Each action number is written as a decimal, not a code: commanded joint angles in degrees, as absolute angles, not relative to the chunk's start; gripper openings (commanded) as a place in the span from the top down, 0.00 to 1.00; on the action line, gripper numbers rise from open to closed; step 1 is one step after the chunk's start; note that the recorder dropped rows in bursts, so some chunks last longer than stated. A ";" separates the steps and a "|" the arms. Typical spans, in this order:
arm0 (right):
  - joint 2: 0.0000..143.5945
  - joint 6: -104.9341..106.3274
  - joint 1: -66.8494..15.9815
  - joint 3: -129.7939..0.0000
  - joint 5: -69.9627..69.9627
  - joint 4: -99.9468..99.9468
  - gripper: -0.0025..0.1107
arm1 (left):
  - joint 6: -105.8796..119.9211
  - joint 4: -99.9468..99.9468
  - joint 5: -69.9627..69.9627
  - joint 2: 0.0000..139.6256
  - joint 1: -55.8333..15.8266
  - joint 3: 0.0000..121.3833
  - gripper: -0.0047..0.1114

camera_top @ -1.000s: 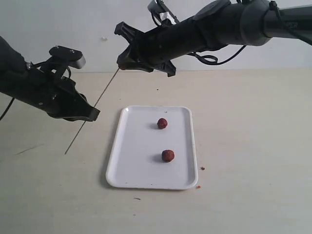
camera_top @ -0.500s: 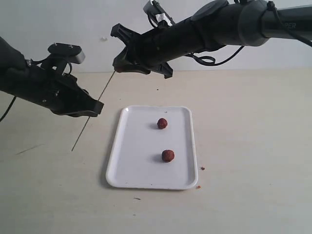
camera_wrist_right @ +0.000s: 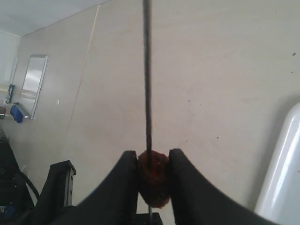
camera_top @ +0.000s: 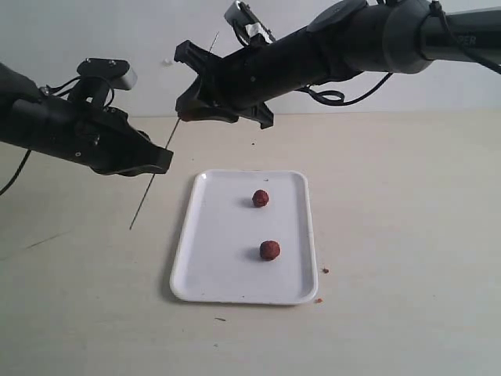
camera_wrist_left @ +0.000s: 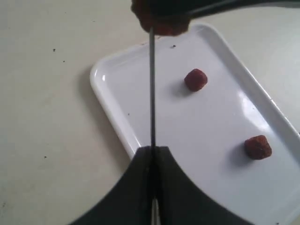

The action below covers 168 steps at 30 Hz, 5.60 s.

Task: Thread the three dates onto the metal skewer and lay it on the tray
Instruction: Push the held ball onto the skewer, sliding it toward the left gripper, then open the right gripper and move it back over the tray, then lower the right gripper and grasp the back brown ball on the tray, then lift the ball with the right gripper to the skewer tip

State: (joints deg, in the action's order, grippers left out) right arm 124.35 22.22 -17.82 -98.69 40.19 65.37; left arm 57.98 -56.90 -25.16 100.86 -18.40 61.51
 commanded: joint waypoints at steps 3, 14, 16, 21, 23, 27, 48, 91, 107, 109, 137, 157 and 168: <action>123.90 24.45 -17.94 -98.78 41.62 63.96 0.51 | 58.45 -58.83 -21.35 100.73 -18.31 61.45 0.96; 120.94 26.89 -17.51 -98.78 38.84 57.49 0.36 | 57.93 -52.16 -23.12 100.73 -18.31 61.45 0.96; 119.55 26.56 -16.46 -98.78 38.72 53.23 0.36 | 57.66 -48.98 -25.27 100.73 -18.31 61.45 0.96; 116.78 19.30 -13.21 -98.78 41.25 33.48 0.36 | 49.62 -37.76 -28.36 100.73 -18.31 61.45 0.96; 116.78 16.69 -12.51 -98.78 44.60 24.73 0.36 | 45.63 -32.49 -29.21 100.73 -18.31 61.45 0.96; 117.44 16.41 -12.35 -98.68 54.68 10.31 0.36 | 38.08 -22.63 -32.21 100.73 -18.31 61.45 0.96; 132.36 0.50 -18.03 -110.09 61.06 4.30 0.41 | 32.18 -9.88 -41.75 100.73 -16.83 63.31 0.96; 140.79 -7.10 -18.03 -116.90 61.00 11.59 0.53 | 32.18 -12.36 -39.78 100.73 -16.45 63.31 0.96; 140.79 -5.62 -18.03 -116.90 59.75 8.99 0.63 | 32.29 -14.68 -39.29 100.73 -16.45 63.31 0.96; 140.79 -5.62 -18.03 -116.90 59.75 8.99 0.63 | 32.29 -14.68 -39.29 100.73 -16.45 63.31 0.96; 139.42 -6.08 -17.63 -117.05 59.05 10.91 0.76 | 32.29 -15.38 -39.18 100.73 -16.45 63.31 0.96; 132.77 -9.08 -12.65 -117.05 40.07 28.40 0.76 | 37.23 -29.14 -40.46 101.03 -16.70 63.31 0.96; 132.77 -7.50 -12.65 -117.05 37.55 35.23 0.76 | 44.33 -36.09 -37.08 104.32 -17.36 63.31 0.96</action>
State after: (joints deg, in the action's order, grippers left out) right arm 132.94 -8.26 -12.65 -116.71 38.49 34.74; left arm 40.09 -32.84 -37.13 104.24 -16.59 63.01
